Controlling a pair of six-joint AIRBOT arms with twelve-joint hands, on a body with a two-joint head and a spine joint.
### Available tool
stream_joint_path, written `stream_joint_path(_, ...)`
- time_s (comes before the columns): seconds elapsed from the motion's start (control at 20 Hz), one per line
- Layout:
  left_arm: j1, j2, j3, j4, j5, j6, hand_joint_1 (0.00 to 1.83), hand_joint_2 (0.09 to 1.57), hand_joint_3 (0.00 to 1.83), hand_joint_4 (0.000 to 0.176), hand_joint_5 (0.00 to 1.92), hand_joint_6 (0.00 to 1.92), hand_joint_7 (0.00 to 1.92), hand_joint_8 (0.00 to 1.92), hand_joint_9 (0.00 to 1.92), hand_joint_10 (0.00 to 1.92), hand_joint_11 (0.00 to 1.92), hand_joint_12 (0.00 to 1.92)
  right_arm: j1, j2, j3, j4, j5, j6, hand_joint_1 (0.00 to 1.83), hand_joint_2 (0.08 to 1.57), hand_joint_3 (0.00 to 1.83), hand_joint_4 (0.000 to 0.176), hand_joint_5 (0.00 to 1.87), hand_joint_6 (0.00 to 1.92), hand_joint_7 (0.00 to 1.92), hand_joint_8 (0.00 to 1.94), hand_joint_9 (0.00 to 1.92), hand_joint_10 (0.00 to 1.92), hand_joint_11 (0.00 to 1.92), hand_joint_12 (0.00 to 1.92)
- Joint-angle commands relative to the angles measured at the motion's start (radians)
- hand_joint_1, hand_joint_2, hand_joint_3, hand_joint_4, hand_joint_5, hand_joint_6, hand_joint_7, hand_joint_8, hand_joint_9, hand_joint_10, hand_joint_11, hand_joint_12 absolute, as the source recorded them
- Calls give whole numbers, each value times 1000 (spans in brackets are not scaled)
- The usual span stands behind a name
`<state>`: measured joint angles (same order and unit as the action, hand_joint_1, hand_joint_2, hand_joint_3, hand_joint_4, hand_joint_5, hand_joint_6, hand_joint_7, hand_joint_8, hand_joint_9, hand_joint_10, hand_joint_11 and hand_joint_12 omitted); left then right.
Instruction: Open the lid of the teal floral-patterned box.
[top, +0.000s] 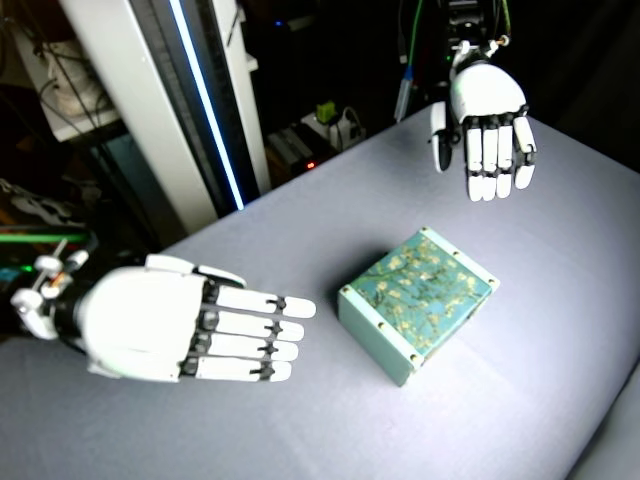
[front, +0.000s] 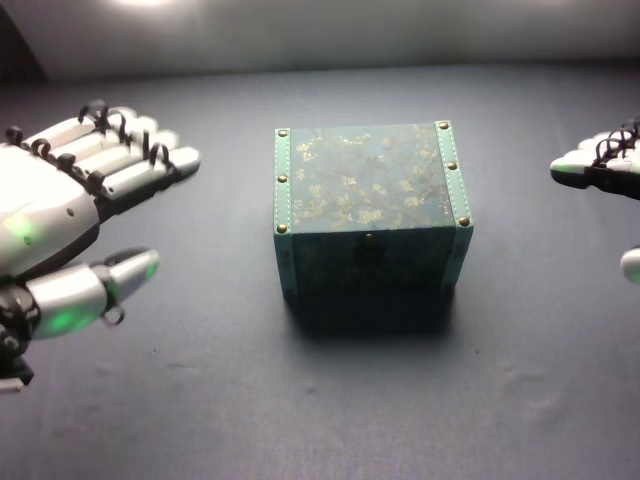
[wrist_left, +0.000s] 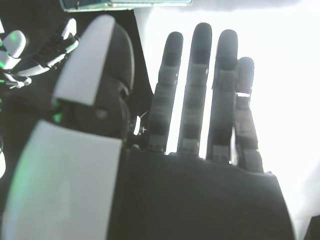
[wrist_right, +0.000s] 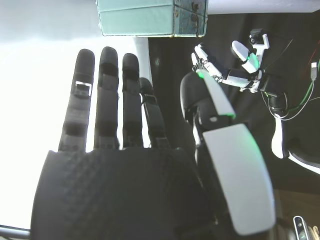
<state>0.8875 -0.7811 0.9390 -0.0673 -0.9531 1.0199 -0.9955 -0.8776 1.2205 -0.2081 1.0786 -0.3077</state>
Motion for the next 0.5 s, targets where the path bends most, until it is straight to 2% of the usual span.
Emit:
stream_joint_path(0.0,-10,8,4,-3,-117,-2,0,1571,63,0,33,7,0,0,0,0,0,0,11,1,7,34,106,12,145,1437,8,0,163,3,131,3,79,4,26,209)
stream_joint_path(0.25,-41,-1,13,52,-21,-3,0,1571,59,0,14,4,0,0,0,0,0,0,56,-18,25,-53,38,42,146,1438,1,0,151,3,121,6,74,7,25,196)
stream_joint_path(0.3,-56,-3,17,73,19,-3,0,1571,125,0,2,0,0,0,0,0,0,0,73,-25,31,-80,11,49,84,1454,7,0,94,0,55,2,29,1,4,146)
stream_joint_path(0.35,-70,-4,20,92,51,-3,0,1571,131,0,0,0,0,0,0,0,0,0,87,-31,37,-103,-9,54,97,1466,5,0,97,3,62,5,33,3,14,147)
stream_joint_path(0.45,-93,-11,23,124,103,-4,0,1571,128,0,0,0,18,7,51,19,6,3,112,-38,46,-144,-43,62,5,1436,0,0,74,0,49,1,9,1,1,116)
